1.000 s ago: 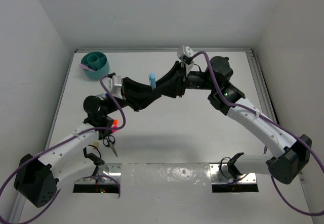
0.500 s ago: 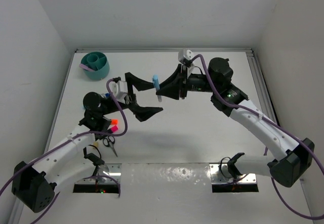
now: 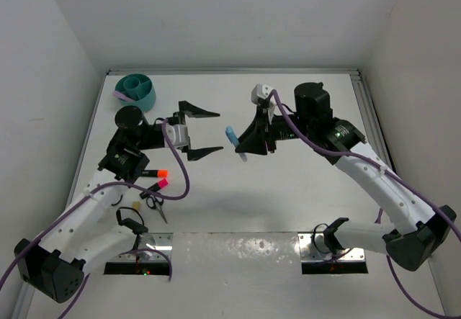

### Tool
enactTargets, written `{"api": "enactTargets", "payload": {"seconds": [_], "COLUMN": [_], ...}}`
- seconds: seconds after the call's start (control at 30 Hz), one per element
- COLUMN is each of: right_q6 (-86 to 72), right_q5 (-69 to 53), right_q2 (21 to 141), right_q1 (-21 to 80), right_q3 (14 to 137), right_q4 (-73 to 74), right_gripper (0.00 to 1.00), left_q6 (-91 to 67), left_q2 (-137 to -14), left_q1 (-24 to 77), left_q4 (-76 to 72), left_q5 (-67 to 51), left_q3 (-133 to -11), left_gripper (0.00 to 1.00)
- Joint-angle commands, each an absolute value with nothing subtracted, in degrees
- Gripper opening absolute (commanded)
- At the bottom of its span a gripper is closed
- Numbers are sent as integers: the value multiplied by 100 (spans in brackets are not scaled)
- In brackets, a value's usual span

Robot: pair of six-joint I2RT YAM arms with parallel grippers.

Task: Sort the stationery into containers
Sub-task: Place the pen in the storage box.

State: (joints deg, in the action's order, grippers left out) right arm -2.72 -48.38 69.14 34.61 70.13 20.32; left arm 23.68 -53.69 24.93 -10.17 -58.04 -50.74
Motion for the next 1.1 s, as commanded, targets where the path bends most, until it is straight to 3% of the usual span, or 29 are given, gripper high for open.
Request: {"api": "enactTargets", "payload": {"seconds": [0.0, 0.3, 0.4, 0.47, 0.57, 0.63, 0.73, 0.9, 1.07], "right_q6": [114, 325, 273, -147, -518, -773, -1142, -985, -853], "right_q5": [-4975, -4913, -4887, -4773, -4300, -4123, -3920, -3754, -3393], "right_q2": [6741, 7119, 7006, 6656, 6285, 6030, 5915, 6099, 5959], "right_q1": [3507, 3639, 3647, 3612, 3586, 3586, 3612, 3682, 3700], "right_q3": [7049, 6926, 6760, 6391, 6021, 5855, 5599, 5669, 5441], "right_q4": [2532, 2856, 2542, 1755, 865, 468, -498, -317, -439], "right_gripper": [0, 0, 0, 0, 0, 0, 0, 0, 0], "left_q6": [4261, 6496, 4349, 3066, 2332, 2032, 832, -605, -1318], "left_q2": [-5510, -5880, -5993, -6090, -6372, -6399, -6250, -6231, -6196], "left_q1": [2426, 2838, 2778, 2576, 2461, 2522, 2768, 2707, 2505], "left_q4": [-105, 1704, 1057, 792, 809, 556, -978, -2144, -2575], "left_q5": [-5933, -6064, -6143, -6817, -7627, -7586, -6954, -6372, -6530], "left_q3": [-5335, -6002, -5968, -5889, -5792, -5652, -5379, -5343, -5423], "left_gripper": [79, 66, 70, 73, 81, 86, 92, 90, 79]}}
